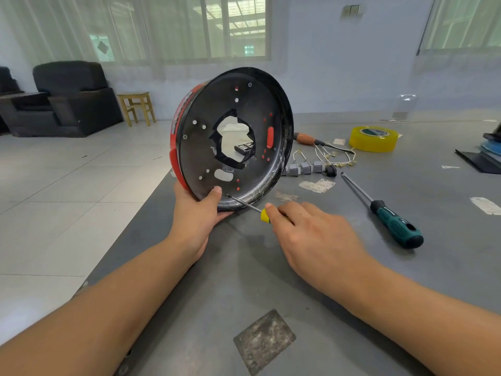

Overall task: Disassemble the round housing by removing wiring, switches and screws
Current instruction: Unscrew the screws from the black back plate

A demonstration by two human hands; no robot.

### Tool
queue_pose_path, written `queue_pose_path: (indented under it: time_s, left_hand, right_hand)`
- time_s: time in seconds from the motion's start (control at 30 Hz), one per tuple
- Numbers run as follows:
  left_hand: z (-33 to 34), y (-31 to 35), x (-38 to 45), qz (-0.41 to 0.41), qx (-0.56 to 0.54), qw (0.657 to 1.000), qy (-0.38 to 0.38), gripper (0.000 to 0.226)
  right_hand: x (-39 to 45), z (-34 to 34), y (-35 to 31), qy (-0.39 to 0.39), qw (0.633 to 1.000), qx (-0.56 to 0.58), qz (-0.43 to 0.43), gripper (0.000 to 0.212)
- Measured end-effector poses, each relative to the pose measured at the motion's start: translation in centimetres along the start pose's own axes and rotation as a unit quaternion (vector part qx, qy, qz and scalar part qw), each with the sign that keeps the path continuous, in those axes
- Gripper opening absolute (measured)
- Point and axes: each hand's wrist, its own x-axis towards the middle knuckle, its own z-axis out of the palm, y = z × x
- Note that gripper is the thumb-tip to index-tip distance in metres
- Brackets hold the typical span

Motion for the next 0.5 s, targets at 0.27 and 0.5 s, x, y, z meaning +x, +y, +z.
queue_pose_path:
  time_s: [0.27, 0.5]
  left_hand:
    - [0.1, 0.1, -0.1, 0.003, 0.029, 1.000, 0.006, 0.044]
    - [0.2, 0.2, -0.1, 0.003, 0.019, 1.000, 0.013, 0.045]
  right_hand:
    - [0.4, -0.2, -1.0, -0.064, 0.960, 0.237, 0.138, 0.033]
    - [1.8, -0.1, -0.6, -0.130, 0.636, 0.634, 0.420, 0.019]
